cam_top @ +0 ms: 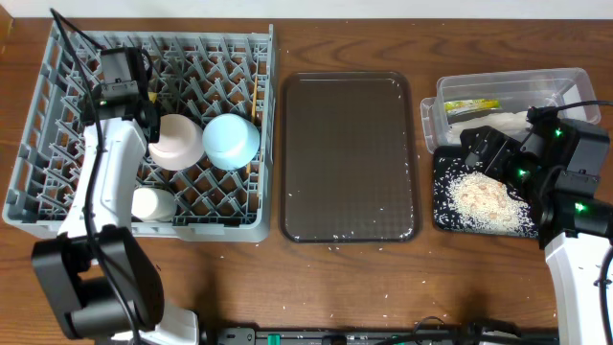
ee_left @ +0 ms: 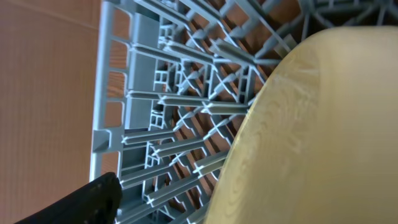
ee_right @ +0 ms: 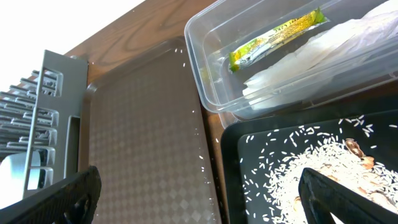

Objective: Sort waste into correct bins and load items into the dishwasher
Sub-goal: 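Stand the yellow plate upright in the rack's left slots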

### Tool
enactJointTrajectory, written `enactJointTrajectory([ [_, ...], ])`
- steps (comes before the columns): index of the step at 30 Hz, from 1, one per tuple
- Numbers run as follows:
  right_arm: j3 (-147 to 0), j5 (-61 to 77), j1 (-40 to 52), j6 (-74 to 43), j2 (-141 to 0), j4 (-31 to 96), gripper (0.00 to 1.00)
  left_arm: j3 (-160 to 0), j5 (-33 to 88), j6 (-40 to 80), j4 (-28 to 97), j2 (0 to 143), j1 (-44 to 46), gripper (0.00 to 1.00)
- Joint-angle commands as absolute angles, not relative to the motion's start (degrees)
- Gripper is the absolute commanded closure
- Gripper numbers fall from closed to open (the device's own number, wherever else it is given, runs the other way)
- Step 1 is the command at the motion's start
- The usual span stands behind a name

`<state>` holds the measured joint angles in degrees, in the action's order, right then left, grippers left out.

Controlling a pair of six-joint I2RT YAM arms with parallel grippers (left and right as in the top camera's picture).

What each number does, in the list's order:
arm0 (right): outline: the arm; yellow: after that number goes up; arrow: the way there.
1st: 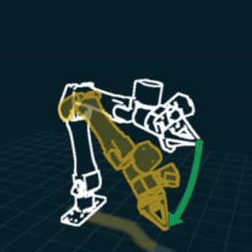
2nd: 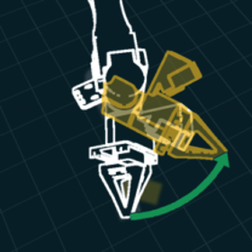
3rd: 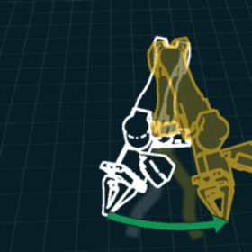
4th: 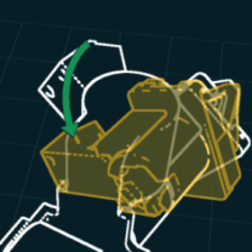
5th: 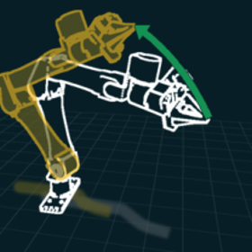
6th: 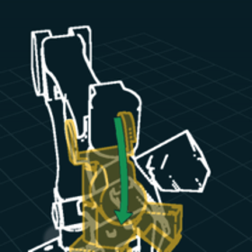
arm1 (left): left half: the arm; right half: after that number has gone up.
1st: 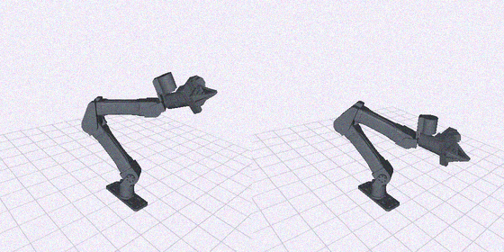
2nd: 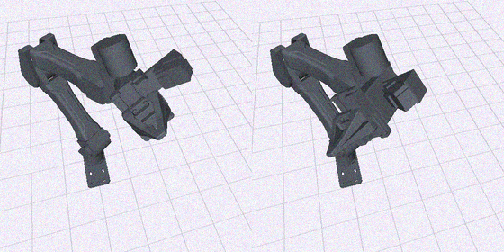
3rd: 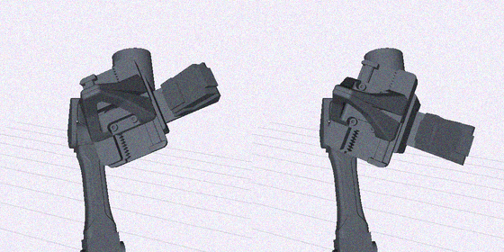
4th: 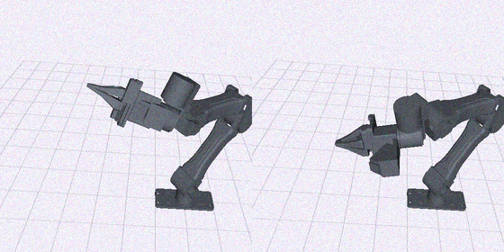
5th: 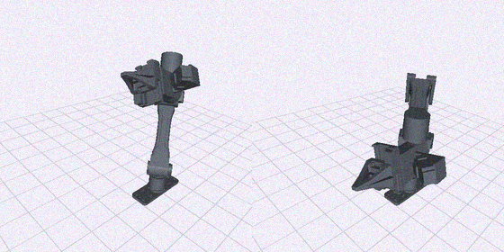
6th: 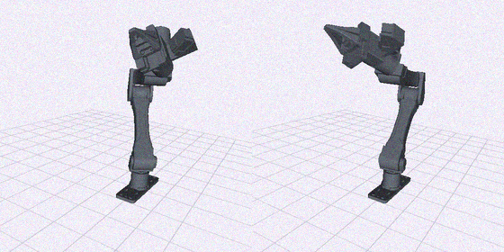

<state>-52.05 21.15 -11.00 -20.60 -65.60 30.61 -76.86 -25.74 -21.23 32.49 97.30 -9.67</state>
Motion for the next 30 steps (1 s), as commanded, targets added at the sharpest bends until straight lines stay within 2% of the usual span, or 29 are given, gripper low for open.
enactJointTrajectory([
  [1,-52.47,21.04,-11.55,-21.19,-65.28,30.65,0.01,-77.49,-24.93,-13.82,32.03,91.18,-9.8,0.12],
  [8,-52.47,21.08,-11.55,-21.23,-65.32,31.09,0.01,-77.49,-7.79,-7.09,36.95,79.64,-9.67,0.11],
  [15,-52.47,30.13,-10.02,-20.53,-65.23,30.85,0.01,-77.49,3.75,0.01,44.62,69.73,-6.52,0.1],
  [20,-52.47,31.27,-1.85,-17.21,-65.23,31.05,0.01,-77.47,16.19,2.92,50.48,64.18,-2.59,0.1],
  [21,-52.47,28.18,3.2,-16.62,-65.23,30.85,0.01,-77.47,16.91,2.9,52.56,62.96,-1.02,0.09],
  [23,-52.47,23.2,7.55,-16.69,-65.23,30.35,0.01,-77.47,16.91,2.9,54.04,62.39,0.14,0.09],
  [26,-52.47,17.91,12.51,-16.69,-65.25,28.58,0.01,-77.47,16.95,2.92,54.15,62.48,0.6,0.09],
  [30,-52.47,18.35,16.62,-16.75,-65.25,27.2,0.01,-77.47,16.91,2.87,54.17,62.7,0.58,0.09],
])
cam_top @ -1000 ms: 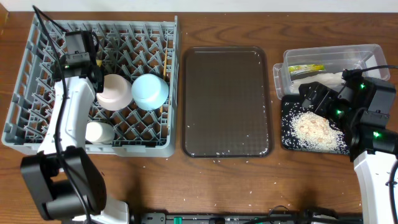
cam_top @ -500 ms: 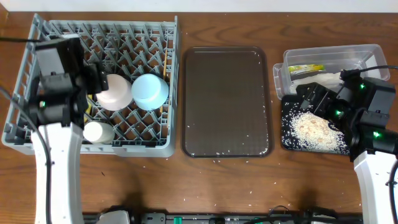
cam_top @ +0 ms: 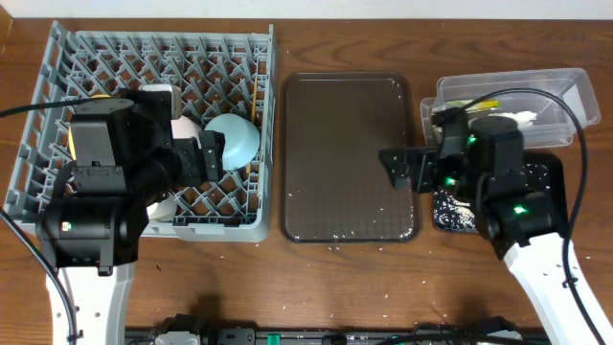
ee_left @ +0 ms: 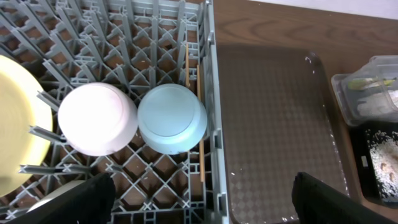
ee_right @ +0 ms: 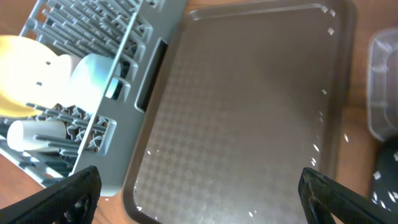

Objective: Sort waste into correct bins and load items into the dishwasher

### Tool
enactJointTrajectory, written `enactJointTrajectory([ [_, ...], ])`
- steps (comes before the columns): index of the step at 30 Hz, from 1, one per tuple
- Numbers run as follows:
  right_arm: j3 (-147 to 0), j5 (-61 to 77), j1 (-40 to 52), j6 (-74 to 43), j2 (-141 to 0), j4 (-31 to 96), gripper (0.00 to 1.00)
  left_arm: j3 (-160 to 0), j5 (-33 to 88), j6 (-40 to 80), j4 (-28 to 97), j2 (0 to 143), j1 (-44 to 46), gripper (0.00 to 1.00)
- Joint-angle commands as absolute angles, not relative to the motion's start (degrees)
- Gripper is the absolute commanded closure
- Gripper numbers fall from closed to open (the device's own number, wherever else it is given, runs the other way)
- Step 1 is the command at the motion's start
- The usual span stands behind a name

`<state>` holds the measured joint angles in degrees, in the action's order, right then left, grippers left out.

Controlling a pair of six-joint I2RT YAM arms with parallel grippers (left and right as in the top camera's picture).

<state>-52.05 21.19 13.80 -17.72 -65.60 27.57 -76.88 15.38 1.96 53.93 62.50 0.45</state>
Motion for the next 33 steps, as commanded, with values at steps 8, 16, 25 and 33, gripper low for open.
enactJointTrajectory([
  [8,-52.47,19.92,19.68,-17.52,-65.25,28.1,0.01,-77.47,16.91,2.87,54.17,62.87,0.58,0.08],
  [16,-52.31,12.67,18.13,-8.71,-60.45,29.78,0.01,-77.47,16.91,2.9,54.17,62.87,0.58,0.0],
  [25,-39.24,5.8,12.99,-8.47,-38.22,20.29,0.01,-77.47,16.91,2.9,54.17,62.87,0.58,0.0],
  [33,-24.4,-0.91,8.75,-1.78,-27.81,13.76,0.01,-77.47,16.93,2.9,54.17,62.87,0.58,0.0],
])
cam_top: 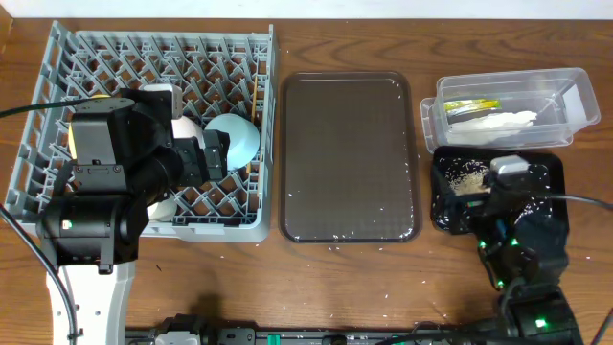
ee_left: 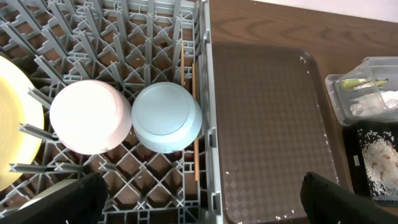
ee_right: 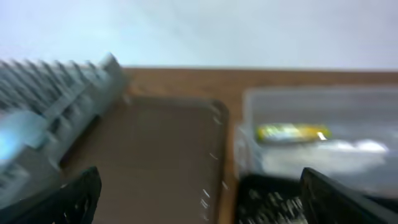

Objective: Sort waste into correct bins and load items into the dishwasher

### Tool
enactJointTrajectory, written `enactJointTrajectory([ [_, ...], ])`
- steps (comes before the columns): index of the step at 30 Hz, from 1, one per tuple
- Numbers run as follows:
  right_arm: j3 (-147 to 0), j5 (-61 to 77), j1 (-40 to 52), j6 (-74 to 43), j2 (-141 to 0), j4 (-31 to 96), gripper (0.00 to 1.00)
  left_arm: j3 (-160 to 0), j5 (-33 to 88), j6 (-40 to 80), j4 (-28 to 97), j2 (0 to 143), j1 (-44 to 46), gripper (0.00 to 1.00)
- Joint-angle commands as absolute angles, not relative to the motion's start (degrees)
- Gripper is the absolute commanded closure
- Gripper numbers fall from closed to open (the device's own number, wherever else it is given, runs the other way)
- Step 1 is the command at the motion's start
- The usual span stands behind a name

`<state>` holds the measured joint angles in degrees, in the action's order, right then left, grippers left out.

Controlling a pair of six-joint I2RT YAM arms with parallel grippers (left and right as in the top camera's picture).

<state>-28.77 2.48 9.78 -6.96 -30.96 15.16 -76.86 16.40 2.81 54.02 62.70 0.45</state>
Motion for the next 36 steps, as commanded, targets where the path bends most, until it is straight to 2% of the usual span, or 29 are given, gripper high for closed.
enactJointTrajectory([
  [1,-22.17,-0.93,8.47,-0.62,-26.06,12.21,0.01,-77.47,16.91,2.9,54.17,62.87,0.58,0.0],
  [6,-13.04,-1.04,7.33,0.51,-17.72,5.78,0.01,-77.47,16.91,2.87,54.17,62.87,0.58,0.0],
  [17,-0.25,-1.06,6.39,0.32,0.03,1.87,0.01,-77.47,16.91,2.9,54.17,62.87,0.58,0.0],
  [36,-0.32,-1.06,5.96,0.3,-0.64,4.21,0.01,-77.47,16.91,2.87,54.19,62.87,0.58,0.01],
])
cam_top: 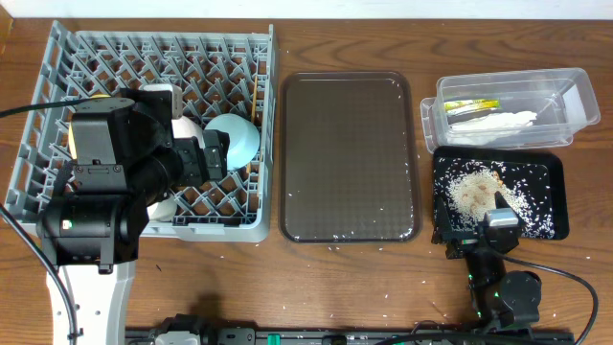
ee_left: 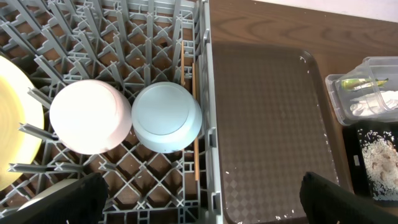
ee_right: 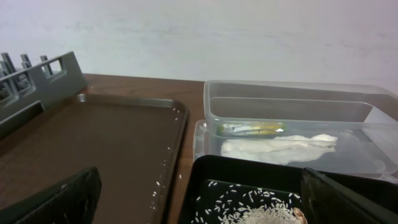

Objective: Sort waste into correct bins and load items into the dishwasher

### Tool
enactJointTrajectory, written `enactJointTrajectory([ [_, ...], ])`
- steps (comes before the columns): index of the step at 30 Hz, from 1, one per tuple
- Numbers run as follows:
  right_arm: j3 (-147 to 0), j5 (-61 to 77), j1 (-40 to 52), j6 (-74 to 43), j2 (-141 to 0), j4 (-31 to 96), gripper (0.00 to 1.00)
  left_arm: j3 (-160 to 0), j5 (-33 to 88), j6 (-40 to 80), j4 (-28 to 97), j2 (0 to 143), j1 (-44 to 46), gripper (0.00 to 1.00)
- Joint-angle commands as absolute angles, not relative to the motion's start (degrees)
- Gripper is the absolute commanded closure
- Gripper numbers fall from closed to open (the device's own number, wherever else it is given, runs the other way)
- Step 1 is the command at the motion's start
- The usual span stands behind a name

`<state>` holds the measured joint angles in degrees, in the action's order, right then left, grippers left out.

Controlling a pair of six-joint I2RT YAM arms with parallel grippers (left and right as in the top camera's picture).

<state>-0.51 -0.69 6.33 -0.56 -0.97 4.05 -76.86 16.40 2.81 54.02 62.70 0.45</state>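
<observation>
The grey dish rack (cam_top: 57, 206) at the left holds a pink bowl (ee_left: 90, 117) and a pale blue bowl (ee_left: 166, 118), both upside down, a yellow plate (ee_left: 15, 124) on edge and chopsticks (ee_left: 196, 134) along its right wall. My left gripper (ee_left: 202, 208) hangs open high above the rack, holding nothing. The clear bin (ee_right: 292, 109) contains a green-yellow wrapper (ee_right: 252, 129) and white plastic (ee_right: 280, 147). The black bin (ee_right: 214, 171) contains rice (cam_top: 474, 192). My right gripper (ee_right: 205, 208) is open and low at the black bin's near side.
A brown tray (cam_top: 350, 153) lies between the rack and the bins, with only a few rice grains on it. A white cup (cam_top: 153, 203) sits in the rack's front row. The right arm (cam_top: 493, 235) rests near the table's front edge.
My right arm has drawn back toward the table's front edge and now sits lower, uncovering the black bin. The left arm and the rack's contents are unchanged.
First my left gripper was low in the rack beside the yellow plate, and the right was over the black bin. Then the left was high above the rack and the right over the tray's right side. After that the right was back at the black bin, now at the front edge.
</observation>
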Motion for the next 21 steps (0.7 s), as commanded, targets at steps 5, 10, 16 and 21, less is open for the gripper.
enactJointTrajectory([
  [5,-0.32,-1.04,5.96,0.3,-0.64,4.21,0.01,-77.47,16.91,2.87,54.17,62.87,0.58,0.01],
  [10,-0.32,-1.04,5.96,0.3,-0.64,4.21,0.01,-77.47,16.91,2.87,54.17,62.87,0.58,0.01],
  [16,-0.32,-1.06,5.96,0.3,-0.64,4.21,0.01,-76.9,15.59,2.66,54.28,61.25,0.56,0.01],
  [21,-0.32,-1.04,5.96,0.3,-0.64,4.21,0.01,-73.97,7.94,2.28,51.16,54.61,0.58,0.01],
])
